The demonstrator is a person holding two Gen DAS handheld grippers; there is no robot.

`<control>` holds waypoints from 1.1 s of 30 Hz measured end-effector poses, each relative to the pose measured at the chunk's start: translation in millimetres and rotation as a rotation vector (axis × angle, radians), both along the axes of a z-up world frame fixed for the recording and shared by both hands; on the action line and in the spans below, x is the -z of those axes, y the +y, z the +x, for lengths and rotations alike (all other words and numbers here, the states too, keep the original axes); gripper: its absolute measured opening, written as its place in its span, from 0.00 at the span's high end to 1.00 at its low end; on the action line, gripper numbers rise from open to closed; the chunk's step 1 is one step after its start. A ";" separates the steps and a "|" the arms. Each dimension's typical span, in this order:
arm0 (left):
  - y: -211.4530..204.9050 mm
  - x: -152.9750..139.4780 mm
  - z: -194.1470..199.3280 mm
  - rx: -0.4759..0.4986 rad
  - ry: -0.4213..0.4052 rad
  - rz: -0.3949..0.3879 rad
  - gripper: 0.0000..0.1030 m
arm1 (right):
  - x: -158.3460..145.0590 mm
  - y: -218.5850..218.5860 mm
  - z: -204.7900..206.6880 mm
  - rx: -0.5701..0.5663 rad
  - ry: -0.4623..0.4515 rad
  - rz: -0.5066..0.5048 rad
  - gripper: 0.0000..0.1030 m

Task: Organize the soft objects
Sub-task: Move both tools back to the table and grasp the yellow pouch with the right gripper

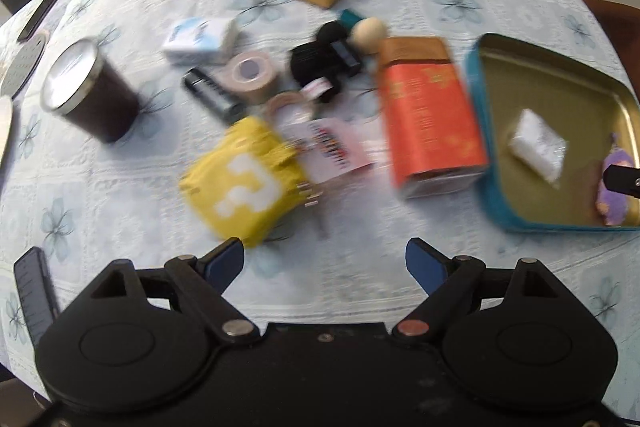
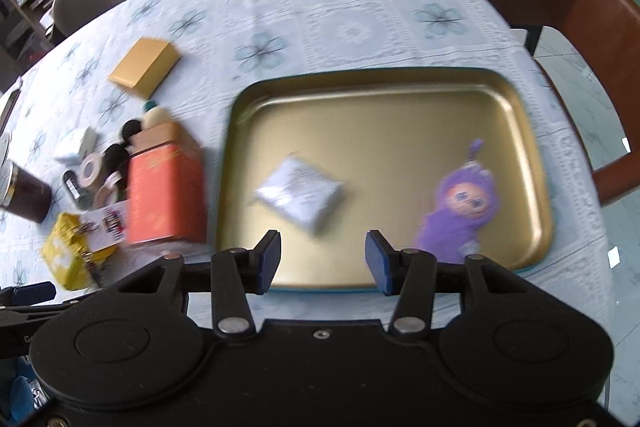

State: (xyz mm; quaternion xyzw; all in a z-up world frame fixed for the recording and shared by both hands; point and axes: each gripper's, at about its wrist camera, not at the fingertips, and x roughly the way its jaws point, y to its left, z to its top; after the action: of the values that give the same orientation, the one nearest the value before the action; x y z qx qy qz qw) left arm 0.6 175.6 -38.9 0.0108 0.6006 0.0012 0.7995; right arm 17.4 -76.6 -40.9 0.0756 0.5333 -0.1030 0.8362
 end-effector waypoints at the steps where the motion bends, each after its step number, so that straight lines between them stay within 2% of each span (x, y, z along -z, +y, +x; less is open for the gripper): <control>1: 12.6 1.6 -2.4 -0.011 0.006 0.000 0.15 | 1.0 11.5 2.1 -0.008 0.006 0.001 0.53; 10: 136.6 25.1 -24.1 -0.145 0.056 0.044 0.15 | 16.6 125.8 19.3 -0.173 0.037 0.011 0.53; 16: 190.4 37.7 -27.4 -0.158 0.071 0.057 0.15 | 38.3 186.6 27.7 -0.223 0.055 0.081 0.53; 18: 199.9 39.6 -26.4 -0.144 0.069 0.062 0.15 | 44.4 199.3 29.6 -0.199 0.062 0.128 0.53; 23: 213.6 42.7 -19.9 -0.114 0.061 0.051 0.15 | 55.1 206.0 38.0 -0.059 0.092 0.287 0.52; 27: 218.0 42.1 -15.2 -0.093 0.055 0.033 0.15 | 63.9 205.9 47.9 0.046 0.108 0.302 0.51; 33: 221.4 40.9 -9.1 -0.063 0.044 0.031 0.15 | 77.1 206.1 65.6 0.119 0.129 0.328 0.47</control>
State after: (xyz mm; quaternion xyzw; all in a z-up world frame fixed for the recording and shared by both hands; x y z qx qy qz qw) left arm -8.5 397.1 -79.7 0.0045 0.6181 0.0355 0.7853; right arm 83.0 129.5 -118.0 0.2356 0.5901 -0.0684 0.7691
